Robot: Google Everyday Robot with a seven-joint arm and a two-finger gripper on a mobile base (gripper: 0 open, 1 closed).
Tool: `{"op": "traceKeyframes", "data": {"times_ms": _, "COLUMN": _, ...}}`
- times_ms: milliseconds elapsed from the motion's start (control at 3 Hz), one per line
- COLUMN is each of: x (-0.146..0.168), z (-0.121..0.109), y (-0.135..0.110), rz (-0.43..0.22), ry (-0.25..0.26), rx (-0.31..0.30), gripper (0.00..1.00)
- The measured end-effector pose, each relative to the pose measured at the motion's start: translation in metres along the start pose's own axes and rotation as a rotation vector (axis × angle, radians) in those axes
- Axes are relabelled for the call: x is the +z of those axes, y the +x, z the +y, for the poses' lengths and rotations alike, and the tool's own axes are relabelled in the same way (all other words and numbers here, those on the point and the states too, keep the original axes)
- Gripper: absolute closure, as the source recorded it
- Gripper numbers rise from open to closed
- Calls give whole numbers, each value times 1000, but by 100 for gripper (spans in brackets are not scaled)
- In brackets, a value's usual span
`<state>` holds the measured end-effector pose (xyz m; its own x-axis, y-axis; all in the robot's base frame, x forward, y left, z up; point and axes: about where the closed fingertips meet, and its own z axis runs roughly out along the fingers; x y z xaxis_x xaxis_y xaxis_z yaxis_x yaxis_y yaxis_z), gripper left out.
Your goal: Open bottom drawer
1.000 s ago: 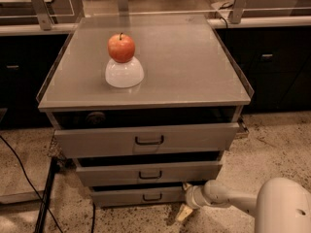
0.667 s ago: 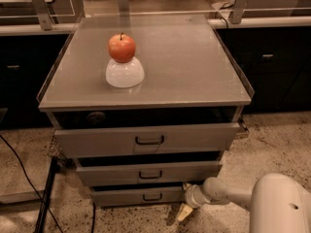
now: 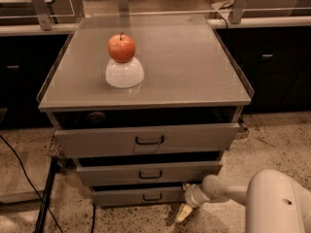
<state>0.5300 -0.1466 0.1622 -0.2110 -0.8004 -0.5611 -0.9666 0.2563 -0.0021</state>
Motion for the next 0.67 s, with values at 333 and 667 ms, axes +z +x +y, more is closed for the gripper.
{"op": "traceKeyframes", "data": {"times_ms": 333, "x": -3, "z": 0, "y": -2, "rz": 0, "ry": 0, "rx": 0, "gripper": 0}}
{"op": "traceKeyframes", "data": {"times_ms": 667, "x": -6, "z": 10, "y": 1, "rz": 26, "ry": -54, "rx": 35, "gripper": 0}}
